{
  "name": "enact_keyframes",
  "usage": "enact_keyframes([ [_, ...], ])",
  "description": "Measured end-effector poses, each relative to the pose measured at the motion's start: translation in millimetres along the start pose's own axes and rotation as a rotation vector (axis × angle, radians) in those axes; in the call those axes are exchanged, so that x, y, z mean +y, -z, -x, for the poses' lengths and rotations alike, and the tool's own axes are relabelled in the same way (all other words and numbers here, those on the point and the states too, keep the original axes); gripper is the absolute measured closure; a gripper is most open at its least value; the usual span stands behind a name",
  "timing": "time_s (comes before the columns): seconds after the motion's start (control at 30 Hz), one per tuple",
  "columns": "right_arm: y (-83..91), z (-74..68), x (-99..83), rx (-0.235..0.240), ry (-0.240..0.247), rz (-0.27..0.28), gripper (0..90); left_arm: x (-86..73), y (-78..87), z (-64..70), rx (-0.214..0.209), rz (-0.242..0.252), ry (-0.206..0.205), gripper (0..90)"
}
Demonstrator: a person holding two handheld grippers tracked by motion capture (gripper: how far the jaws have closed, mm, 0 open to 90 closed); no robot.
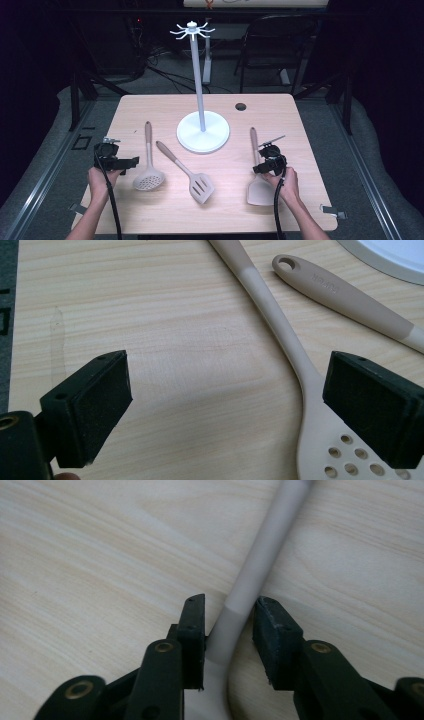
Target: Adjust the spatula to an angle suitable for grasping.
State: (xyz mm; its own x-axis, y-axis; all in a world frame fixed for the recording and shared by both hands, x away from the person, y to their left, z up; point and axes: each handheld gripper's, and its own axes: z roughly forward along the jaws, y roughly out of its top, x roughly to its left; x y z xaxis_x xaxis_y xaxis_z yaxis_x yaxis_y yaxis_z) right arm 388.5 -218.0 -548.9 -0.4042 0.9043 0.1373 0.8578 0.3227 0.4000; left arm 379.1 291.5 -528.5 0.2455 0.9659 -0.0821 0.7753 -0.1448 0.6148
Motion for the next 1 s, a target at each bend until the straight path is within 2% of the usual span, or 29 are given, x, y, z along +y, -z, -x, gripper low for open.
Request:
enact_keyframes([
  [0.1,0.7,-5.3,0.9,-0.011,0.034,-0.027,71.0,-0.6,0.4,-0.8,0.001,0.003,0.001,5.0],
  [0.13,-0.3,-6.8,0.0,-0.014,0.018,-0.009,71.3,-0.6,0.5,-0.9,0.000,0.002,-0.001,5.0],
  [0.17,1.8,-5.7,0.9,-0.023,0.040,-0.034,71.6,-0.6,0.5,-0.9,0.000,0.002,-0.001,5.0],
  [0.2,1.8,-5.7,0.9,-0.023,0.040,-0.034,71.6,-0.8,0.3,-0.6,0.001,0.002,-0.002,5.0],
  [0.23,0.8,-6.1,0.3,-0.004,0.036,-0.028,71.9,-0.9,0.2,-0.3,-0.002,0.000,-0.003,5.0],
  [0.27,3.0,-6.8,0.5,-0.019,0.040,-0.055,72.5,-1.0,-0.1,0.3,-0.004,0.000,-0.003,5.0],
  [0.3,2.1,-7.3,0.0,-0.003,0.032,-0.051,72.7,-1.0,-0.1,0.3,-0.004,0.000,-0.003,5.0],
  [0.33,2.8,-6.4,0.3,-0.020,0.058,-0.050,73.0,-0.9,-0.3,0.5,-0.006,-0.003,-0.006,5.0],
  [0.37,2.8,-6.4,0.3,-0.020,0.058,-0.050,73.0,-0.9,-0.5,0.9,-0.007,-0.003,-0.008,5.0],
  [0.4,1.1,-7.3,-0.6,0.007,0.045,-0.037,73.3,-0.9,-0.7,1.1,-0.007,-0.002,-0.011,5.0],
  [0.5,3.6,-7.8,-1.4,-0.002,0.065,-0.071,74.6,-0.9,-0.6,1.6,-0.010,-0.003,-0.013,5.0],
  [0.57,3.6,-8.2,-2.0,-0.005,0.061,-0.069,74.8,-0.9,-0.7,1.6,-0.010,-0.003,-0.013,5.0],
  [0.6,5.9,-8.5,-2.4,-0.008,0.068,-0.101,75.4,-0.9,-1.1,1.8,-0.013,-0.004,-0.009,5.0],
  [0.63,5.9,-8.5,-2.4,-0.008,0.068,-0.101,75.4,-0.9,-1.1,1.8,-0.013,-0.004,-0.009,5.0],
  [0.77,6.8,-12.2,-2.4,-0.037,0.069,-0.140,75.3,-0.6,-1.9,2.4,-0.010,-0.011,-0.011,5.3],
  [0.97,2.8,-12.8,3.0,-0.038,0.062,-0.128,69.9,0.5,-1.5,5.1,-0.021,-0.018,-0.017,5.4],
  [1.0,0.5,-11.6,4.9,-0.032,0.054,-0.105,69.6,0.7,-1.5,5.3,-0.021,-0.017,-0.019,5.4],
])
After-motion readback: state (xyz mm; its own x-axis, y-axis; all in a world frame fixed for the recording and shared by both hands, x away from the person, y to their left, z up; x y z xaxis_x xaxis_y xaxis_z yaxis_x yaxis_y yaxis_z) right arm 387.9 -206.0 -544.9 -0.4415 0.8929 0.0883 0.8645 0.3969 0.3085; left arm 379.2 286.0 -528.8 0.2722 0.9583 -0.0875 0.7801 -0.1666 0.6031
